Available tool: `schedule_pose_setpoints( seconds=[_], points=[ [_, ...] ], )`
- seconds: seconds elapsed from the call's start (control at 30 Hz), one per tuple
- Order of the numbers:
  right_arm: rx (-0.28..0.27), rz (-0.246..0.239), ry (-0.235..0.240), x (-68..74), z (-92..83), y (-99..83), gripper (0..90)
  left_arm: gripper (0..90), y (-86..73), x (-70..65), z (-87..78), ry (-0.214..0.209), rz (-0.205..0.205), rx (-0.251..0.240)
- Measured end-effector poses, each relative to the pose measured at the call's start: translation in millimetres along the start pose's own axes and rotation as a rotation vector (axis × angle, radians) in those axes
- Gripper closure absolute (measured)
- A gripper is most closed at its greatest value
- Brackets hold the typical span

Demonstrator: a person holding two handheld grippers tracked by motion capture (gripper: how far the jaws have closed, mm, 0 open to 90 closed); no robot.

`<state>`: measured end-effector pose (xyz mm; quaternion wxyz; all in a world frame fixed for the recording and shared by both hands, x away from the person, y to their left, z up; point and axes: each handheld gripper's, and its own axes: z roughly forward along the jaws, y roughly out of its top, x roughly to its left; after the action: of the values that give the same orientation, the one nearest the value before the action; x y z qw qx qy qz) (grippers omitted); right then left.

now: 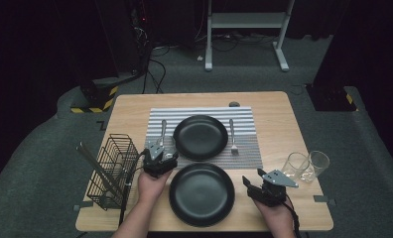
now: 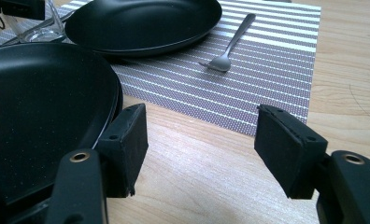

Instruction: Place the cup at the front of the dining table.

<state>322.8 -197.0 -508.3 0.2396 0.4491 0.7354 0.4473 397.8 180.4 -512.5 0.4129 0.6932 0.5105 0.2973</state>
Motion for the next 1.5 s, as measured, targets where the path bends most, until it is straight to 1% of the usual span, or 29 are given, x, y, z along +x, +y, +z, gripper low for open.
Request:
schedule_pose_setpoints(
  seconds=[0.13,0.3,0.37,0.4,0.5,0.7,0.77,0.87,0.97,1.03,1.13,1.17,1.2,1.23,1.27,1.3,1.33,1.37,1.5],
  points=[
    [-0.002,-0.001,0.001,0.7,0.2,0.5,34.4,30.5,-0.6,0.1,-1.1,-0.004,0.007,0.010],
    [0.002,-0.006,0.007,2.2,0.5,1.0,35.4,30.1,0.5,0.9,-1.1,-0.009,-0.005,0.023],
    [0.001,-0.005,0.008,2.0,0.2,1.2,35.4,30.5,0.7,0.8,-1.3,-0.008,-0.006,0.023],
    [0.001,-0.005,0.008,2.0,0.2,1.2,35.4,30.5,0.9,-0.1,-1.4,0.000,0.001,0.024],
    [0.001,-0.001,0.004,0.8,-0.1,1.0,35.3,30.9,2.1,0.2,-1.9,0.004,-0.011,0.031],
    [-0.001,-0.002,0.004,0.2,-0.4,1.3,35.2,30.9,2.9,-0.3,-0.3,0.002,-0.017,0.026],
    [0.002,-0.002,0.004,0.5,0.2,0.8,35.1,30.9,3.3,-2.6,0.9,0.011,0.001,0.022],
    [0.003,-0.002,0.005,1.0,0.6,1.0,35.1,30.9,2.4,-3.5,2.2,0.012,0.008,0.016],
    [0.005,-0.002,0.005,1.1,0.8,0.7,35.1,30.7,1.5,-2.9,2.3,0.008,0.008,0.011],
    [0.008,-0.004,0.005,0.7,0.9,0.3,35.0,30.6,0.3,-3.1,2.1,0.009,0.001,0.006],
    [0.008,-0.003,0.005,0.7,0.9,0.1,34.8,29.8,0.6,-2.8,2.1,0.007,-0.007,0.011],
    [0.009,-0.003,0.006,0.9,0.9,-0.2,34.8,28.9,0.1,-2.4,2.4,0.006,-0.010,0.025],
    [0.009,-0.003,0.006,0.9,0.9,-0.2,34.8,27.8,0.1,-2.4,2.4,0.006,-0.010,0.025],
    [0.011,-0.007,0.006,1.3,1.0,-0.5,34.8,25.9,-0.8,-2.9,2.6,0.004,0.000,0.044],
    [0.011,-0.007,0.006,1.3,1.0,-0.5,34.8,25.0,-0.8,-2.9,2.6,0.004,0.000,0.044],
    [0.015,-0.005,0.007,1.4,1.6,-0.9,34.8,23.9,-1.9,-3.8,0.7,0.006,0.004,0.061],
    [0.015,-0.005,0.007,1.4,1.6,-0.9,34.8,23.3,-1.9,-3.8,0.7,0.006,0.004,0.061],
    [0.018,-0.003,0.007,0.5,2.9,-1.7,34.8,23.9,-4.0,-3.9,-3.0,-0.005,-0.006,0.048],
    [0.025,0.001,0.006,0.2,4.2,-2.9,34.8,23.9,-5.7,-4.4,-7.0,-0.005,-0.001,0.051]
  ],
)
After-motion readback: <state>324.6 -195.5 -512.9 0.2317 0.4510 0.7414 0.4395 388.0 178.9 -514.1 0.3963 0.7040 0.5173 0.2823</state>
